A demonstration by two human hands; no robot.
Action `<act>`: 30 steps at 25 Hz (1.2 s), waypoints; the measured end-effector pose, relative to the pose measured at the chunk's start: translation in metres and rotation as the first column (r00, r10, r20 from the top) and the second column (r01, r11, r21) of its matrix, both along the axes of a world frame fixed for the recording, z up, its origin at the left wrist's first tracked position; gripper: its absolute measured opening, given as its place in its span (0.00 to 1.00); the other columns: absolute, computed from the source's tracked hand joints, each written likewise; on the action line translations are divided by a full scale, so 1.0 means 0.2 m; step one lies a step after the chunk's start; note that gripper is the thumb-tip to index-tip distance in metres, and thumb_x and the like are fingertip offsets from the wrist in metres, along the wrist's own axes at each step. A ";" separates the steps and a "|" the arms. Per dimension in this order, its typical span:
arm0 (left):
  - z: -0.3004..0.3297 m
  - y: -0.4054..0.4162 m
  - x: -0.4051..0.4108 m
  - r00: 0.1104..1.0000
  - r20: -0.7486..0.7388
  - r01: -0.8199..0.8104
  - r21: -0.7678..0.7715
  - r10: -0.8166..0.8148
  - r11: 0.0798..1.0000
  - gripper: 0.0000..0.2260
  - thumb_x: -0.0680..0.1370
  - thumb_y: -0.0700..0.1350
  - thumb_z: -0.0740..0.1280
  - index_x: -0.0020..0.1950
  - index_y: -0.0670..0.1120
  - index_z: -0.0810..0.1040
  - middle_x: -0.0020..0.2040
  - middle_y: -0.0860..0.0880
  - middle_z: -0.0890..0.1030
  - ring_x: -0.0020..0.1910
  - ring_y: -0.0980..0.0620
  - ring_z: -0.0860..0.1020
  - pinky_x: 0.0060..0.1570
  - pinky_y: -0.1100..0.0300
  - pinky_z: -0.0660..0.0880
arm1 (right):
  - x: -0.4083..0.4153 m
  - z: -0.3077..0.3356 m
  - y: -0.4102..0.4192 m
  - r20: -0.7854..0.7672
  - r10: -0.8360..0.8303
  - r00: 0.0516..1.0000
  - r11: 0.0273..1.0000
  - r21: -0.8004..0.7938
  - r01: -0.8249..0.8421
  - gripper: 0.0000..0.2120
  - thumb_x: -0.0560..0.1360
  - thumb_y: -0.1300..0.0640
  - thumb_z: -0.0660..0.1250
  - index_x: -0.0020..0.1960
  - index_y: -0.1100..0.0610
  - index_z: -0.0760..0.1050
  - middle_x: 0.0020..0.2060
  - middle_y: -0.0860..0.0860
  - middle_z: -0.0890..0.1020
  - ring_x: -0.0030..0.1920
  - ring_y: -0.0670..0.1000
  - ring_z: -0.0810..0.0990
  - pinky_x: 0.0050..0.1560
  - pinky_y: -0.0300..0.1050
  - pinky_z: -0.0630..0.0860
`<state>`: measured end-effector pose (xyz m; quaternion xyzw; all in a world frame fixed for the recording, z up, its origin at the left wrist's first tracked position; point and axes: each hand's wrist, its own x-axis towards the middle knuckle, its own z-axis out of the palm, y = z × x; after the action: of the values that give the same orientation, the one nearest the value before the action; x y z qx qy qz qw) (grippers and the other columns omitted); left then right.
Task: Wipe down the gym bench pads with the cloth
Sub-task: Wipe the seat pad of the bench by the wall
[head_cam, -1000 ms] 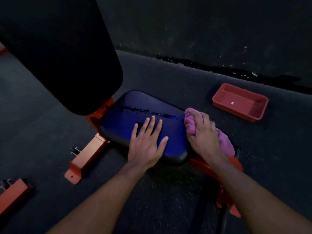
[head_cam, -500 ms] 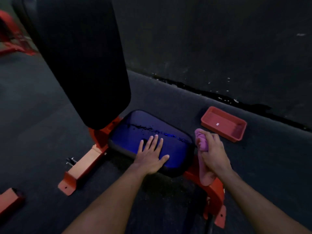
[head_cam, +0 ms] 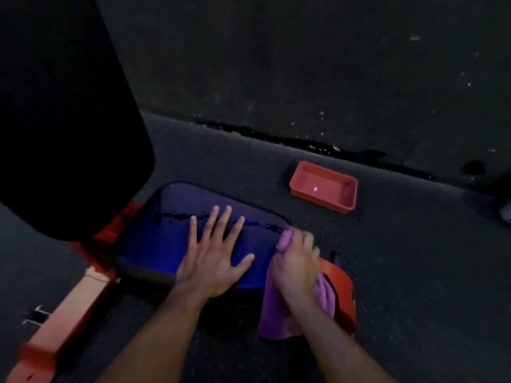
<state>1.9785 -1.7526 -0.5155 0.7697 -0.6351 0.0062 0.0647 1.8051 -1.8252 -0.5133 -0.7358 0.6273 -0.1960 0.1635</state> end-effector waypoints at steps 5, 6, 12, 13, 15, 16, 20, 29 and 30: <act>0.00 -0.01 -0.01 1.000 0.002 -0.016 0.120 0.016 0.993 0.40 0.74 0.72 0.35 0.84 0.57 0.36 0.84 0.53 0.34 0.83 0.51 0.33 0.78 0.38 0.32 | 0.07 0.05 -0.30 0.099 -0.055 0.994 0.994 0.099 0.045 0.14 0.81 0.54 0.59 0.64 0.58 0.71 0.61 0.62 0.74 0.60 0.69 0.75 0.59 0.59 0.70; 0.00 -0.01 -0.01 1.000 -0.003 -0.013 0.127 0.013 0.992 0.40 0.75 0.72 0.35 0.84 0.57 0.36 0.84 0.53 0.34 0.83 0.51 0.33 0.78 0.38 0.32 | 0.04 0.04 -0.25 0.115 -0.046 0.992 0.996 0.078 0.037 0.15 0.81 0.55 0.61 0.65 0.58 0.71 0.61 0.61 0.74 0.59 0.69 0.76 0.59 0.59 0.71; 0.00 0.01 -0.01 1.000 -0.013 -0.025 0.109 0.026 0.994 0.40 0.75 0.72 0.35 0.85 0.56 0.38 0.84 0.53 0.36 0.83 0.52 0.34 0.79 0.39 0.32 | -0.13 -0.02 0.29 0.252 0.090 0.964 0.996 -0.048 -0.080 0.28 0.73 0.68 0.68 0.71 0.56 0.69 0.64 0.54 0.70 0.64 0.54 0.72 0.64 0.45 0.69; 0.00 0.01 -0.02 1.000 -0.006 -0.025 0.108 0.026 0.994 0.40 0.75 0.72 0.35 0.84 0.56 0.38 0.84 0.53 0.36 0.83 0.52 0.34 0.79 0.39 0.32 | -0.10 -0.01 0.17 0.214 0.074 0.974 0.997 -0.026 -0.070 0.24 0.74 0.67 0.67 0.68 0.57 0.70 0.63 0.56 0.70 0.62 0.58 0.73 0.61 0.49 0.70; 0.00 0.01 -0.01 1.000 0.002 -0.024 0.108 0.024 0.994 0.40 0.75 0.72 0.35 0.84 0.57 0.38 0.84 0.53 0.36 0.83 0.52 0.35 0.79 0.39 0.33 | 0.00 0.02 -0.15 0.166 0.006 0.986 0.995 0.097 -0.022 0.15 0.77 0.63 0.64 0.64 0.59 0.69 0.61 0.60 0.71 0.60 0.67 0.76 0.56 0.56 0.71; 0.00 0.01 -0.01 1.000 -0.005 -0.022 0.101 0.023 0.995 0.40 0.75 0.72 0.35 0.85 0.56 0.39 0.84 0.53 0.37 0.83 0.52 0.35 0.79 0.39 0.33 | 0.02 0.04 -0.30 0.169 -0.039 0.985 0.985 0.171 0.010 0.13 0.79 0.61 0.62 0.64 0.59 0.69 0.62 0.61 0.72 0.60 0.68 0.77 0.56 0.57 0.71; 0.00 0.01 -0.01 1.000 -0.008 -0.023 0.103 0.024 0.994 0.39 0.76 0.72 0.36 0.84 0.57 0.38 0.84 0.54 0.36 0.83 0.52 0.36 0.79 0.39 0.33 | -0.02 0.02 -0.17 0.172 -0.040 0.984 0.998 0.058 0.030 0.17 0.77 0.62 0.65 0.65 0.59 0.69 0.61 0.60 0.72 0.59 0.67 0.76 0.55 0.56 0.71; 0.05 0.06 -0.06 0.990 -0.047 -0.129 0.139 0.136 0.982 0.39 0.76 0.71 0.35 0.85 0.55 0.43 0.86 0.51 0.41 0.84 0.51 0.41 0.81 0.42 0.36 | -0.45 0.28 0.03 0.343 0.358 0.868 0.925 -0.002 -0.380 0.17 0.76 0.69 0.68 0.61 0.54 0.75 0.57 0.52 0.75 0.54 0.46 0.76 0.58 0.36 0.69; 0.05 0.08 -0.08 0.979 -0.066 -0.186 0.132 0.195 0.974 0.41 0.76 0.72 0.34 0.85 0.54 0.43 0.86 0.50 0.41 0.84 0.50 0.41 0.81 0.42 0.36 | -0.47 0.38 -0.09 0.320 0.417 0.851 0.905 -0.056 -0.422 0.17 0.77 0.67 0.69 0.62 0.51 0.76 0.58 0.52 0.74 0.54 0.41 0.75 0.61 0.32 0.68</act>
<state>1.9622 -1.7369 -0.5045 0.8293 -0.5544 -0.0575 0.0404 1.7111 -1.8441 -0.4382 -0.8110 0.4179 -0.2686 0.3091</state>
